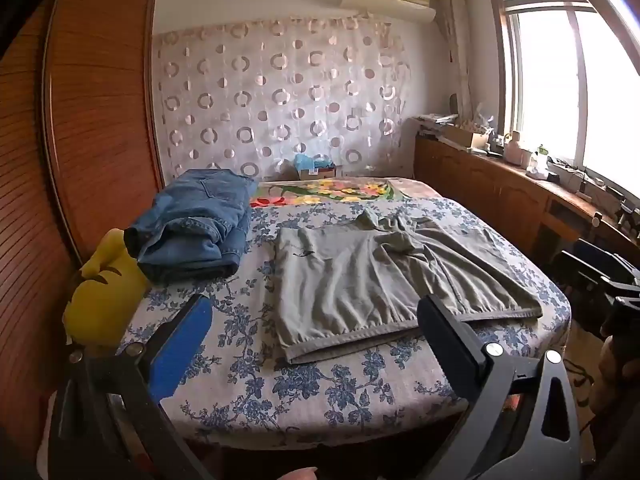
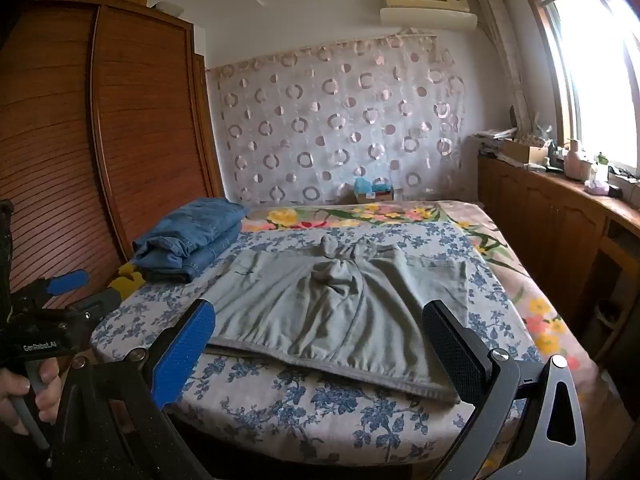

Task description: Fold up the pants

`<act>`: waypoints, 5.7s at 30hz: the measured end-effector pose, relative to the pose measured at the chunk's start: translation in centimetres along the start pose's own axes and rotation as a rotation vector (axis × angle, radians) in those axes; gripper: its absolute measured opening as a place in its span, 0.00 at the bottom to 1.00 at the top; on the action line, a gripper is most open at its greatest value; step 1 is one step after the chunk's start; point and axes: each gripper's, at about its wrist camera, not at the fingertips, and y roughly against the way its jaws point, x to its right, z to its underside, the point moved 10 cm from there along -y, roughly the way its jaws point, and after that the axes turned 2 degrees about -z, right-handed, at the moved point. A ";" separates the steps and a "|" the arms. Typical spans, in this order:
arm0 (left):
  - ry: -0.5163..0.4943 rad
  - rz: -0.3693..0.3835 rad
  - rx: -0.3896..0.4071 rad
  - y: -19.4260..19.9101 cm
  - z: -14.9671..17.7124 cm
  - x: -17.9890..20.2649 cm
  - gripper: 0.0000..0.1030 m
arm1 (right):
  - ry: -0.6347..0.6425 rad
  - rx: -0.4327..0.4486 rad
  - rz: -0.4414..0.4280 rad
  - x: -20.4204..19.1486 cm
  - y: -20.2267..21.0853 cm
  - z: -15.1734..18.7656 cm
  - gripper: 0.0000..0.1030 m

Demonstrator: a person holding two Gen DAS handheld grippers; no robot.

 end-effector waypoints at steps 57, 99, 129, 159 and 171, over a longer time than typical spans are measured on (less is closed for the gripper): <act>0.018 0.012 0.024 1.3 -1.0 0.4 1.00 | 0.005 0.015 0.004 -0.4 0.5 -0.2 1.00; 0.021 0.037 -0.037 0.9 -1.1 2.5 1.00 | 0.021 -0.005 0.018 0.1 0.2 0.4 1.00; -0.062 0.187 -0.103 -7.4 -0.2 4.9 1.00 | 0.049 -0.132 0.069 4.8 -4.2 -1.5 0.94; -0.042 0.245 -0.291 -14.6 3.6 6.2 1.00 | -0.113 -0.465 0.192 15.2 -16.0 -3.7 0.32; -0.041 0.227 -0.300 -15.2 3.9 5.6 1.00 | -0.144 -0.391 0.255 18.4 -15.5 -4.9 0.03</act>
